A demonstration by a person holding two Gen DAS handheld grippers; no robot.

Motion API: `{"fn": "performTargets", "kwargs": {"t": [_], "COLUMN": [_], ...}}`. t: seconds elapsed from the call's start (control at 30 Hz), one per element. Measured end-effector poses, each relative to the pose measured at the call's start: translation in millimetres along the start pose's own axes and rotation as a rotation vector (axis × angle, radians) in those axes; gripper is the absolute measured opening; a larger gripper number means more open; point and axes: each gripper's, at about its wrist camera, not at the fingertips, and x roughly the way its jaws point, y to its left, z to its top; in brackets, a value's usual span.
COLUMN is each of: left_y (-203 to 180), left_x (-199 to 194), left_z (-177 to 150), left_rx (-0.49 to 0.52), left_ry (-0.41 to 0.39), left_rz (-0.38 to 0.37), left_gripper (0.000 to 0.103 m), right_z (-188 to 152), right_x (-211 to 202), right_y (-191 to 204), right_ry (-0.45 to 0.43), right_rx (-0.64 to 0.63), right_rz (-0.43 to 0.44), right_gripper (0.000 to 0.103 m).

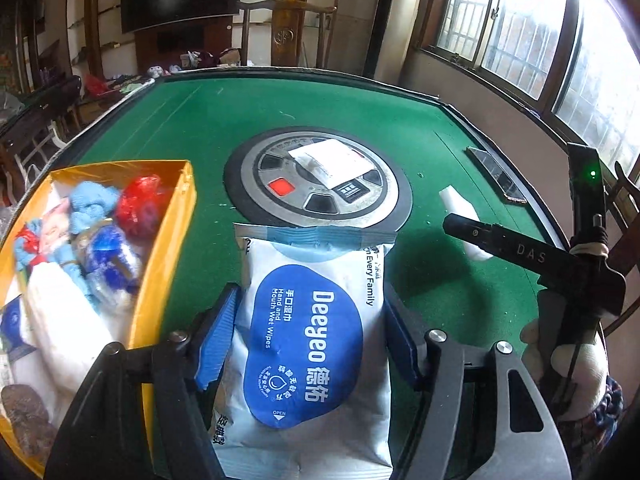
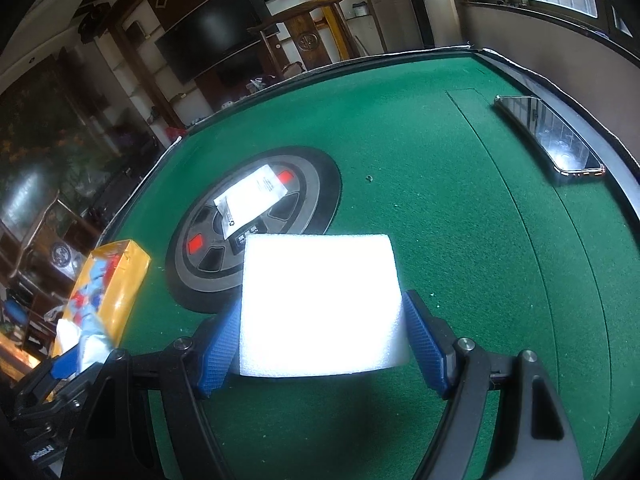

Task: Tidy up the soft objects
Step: 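Grasp the white Deeyoo wet-wipes pack with the left tool and lift it, then carry the wipes pack and foam sheet over the tray with both tools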

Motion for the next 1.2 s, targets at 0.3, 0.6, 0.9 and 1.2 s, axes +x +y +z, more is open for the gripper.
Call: {"fn": "performTargets", "kwargs": {"t": [0.3, 0.6, 0.9, 1.2], "left_y": [31, 70, 170, 229], "left_x": [-21, -47, -76, -73], "left_z": [-10, -19, -33, -52], "left_rx": [-0.044, -0.128, -0.306, -0.452], "left_ry": [-0.031, -0.085, -0.132, -0.132], "left_rz": [0.025, -0.010, 0.079, 0.100], "left_gripper": [0.067, 0.067, 0.067, 0.067], "right_z": [-3, -9, -26, -61], "right_x": [3, 1, -32, -30], "right_y": [0, 3, 57, 183], "right_ry": [-0.017, -0.050, -0.077, 0.045], "right_rx": [-0.008, -0.034, -0.118, -0.383], "right_rz": [-0.048, -0.119, -0.022, 0.241], "right_gripper": [0.072, 0.072, 0.072, 0.073]}}
